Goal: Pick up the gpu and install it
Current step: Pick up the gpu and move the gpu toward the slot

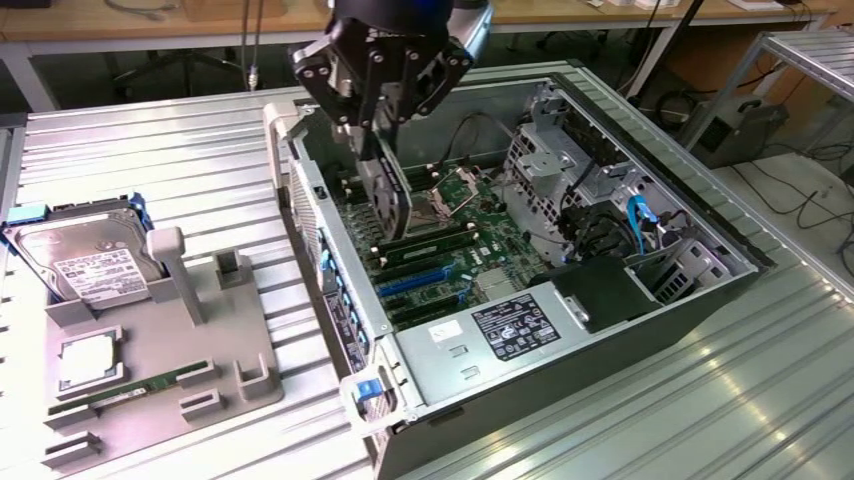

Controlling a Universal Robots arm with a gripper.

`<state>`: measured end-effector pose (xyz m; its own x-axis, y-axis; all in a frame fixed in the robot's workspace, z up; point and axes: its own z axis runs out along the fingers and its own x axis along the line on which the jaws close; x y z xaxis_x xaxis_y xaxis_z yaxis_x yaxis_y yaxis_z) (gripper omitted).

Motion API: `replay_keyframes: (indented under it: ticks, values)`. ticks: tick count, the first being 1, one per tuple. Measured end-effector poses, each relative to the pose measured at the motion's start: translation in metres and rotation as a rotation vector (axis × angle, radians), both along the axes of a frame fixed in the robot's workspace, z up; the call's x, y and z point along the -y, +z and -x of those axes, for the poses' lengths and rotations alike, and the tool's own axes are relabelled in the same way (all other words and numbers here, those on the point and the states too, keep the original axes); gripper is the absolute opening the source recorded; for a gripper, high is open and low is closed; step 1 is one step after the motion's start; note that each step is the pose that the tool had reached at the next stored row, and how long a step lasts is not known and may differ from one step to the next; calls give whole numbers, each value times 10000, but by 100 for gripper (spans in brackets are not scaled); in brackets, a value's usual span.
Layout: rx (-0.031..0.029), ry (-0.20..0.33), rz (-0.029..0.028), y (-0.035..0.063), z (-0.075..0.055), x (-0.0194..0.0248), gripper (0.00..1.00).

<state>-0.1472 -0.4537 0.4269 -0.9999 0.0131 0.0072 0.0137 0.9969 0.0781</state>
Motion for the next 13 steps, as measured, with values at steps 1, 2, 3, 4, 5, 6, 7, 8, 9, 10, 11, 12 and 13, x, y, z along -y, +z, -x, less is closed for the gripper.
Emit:
replay_keyframes:
  ticks: [1,2,3,4,5,6,7,8,9,10,11,12,13]
  values:
    - [0,4,1,-6,-51,0,26]
    - [-1,9,12,-22,-125,-1,26]
    - [0,23,41,-52,-226,-3,26]
    - [0,30,76,-75,-290,-5,26]
    - [0,36,102,-94,-338,-7,26]
    - [0,43,127,-112,-383,-9,26]
    - [0,52,170,-145,-466,-12,26]
    - [0,68,210,-178,-548,-17,26]
    - [0,85,246,-216,-638,-24,26]
    - [0,105,266,-243,-702,-31,26]
    - [0,120,276,-266,-749,-39,26]
    - [1,131,281,-287,-793,-48,26]
    - [0,147,287,-327,-877,-74,26]
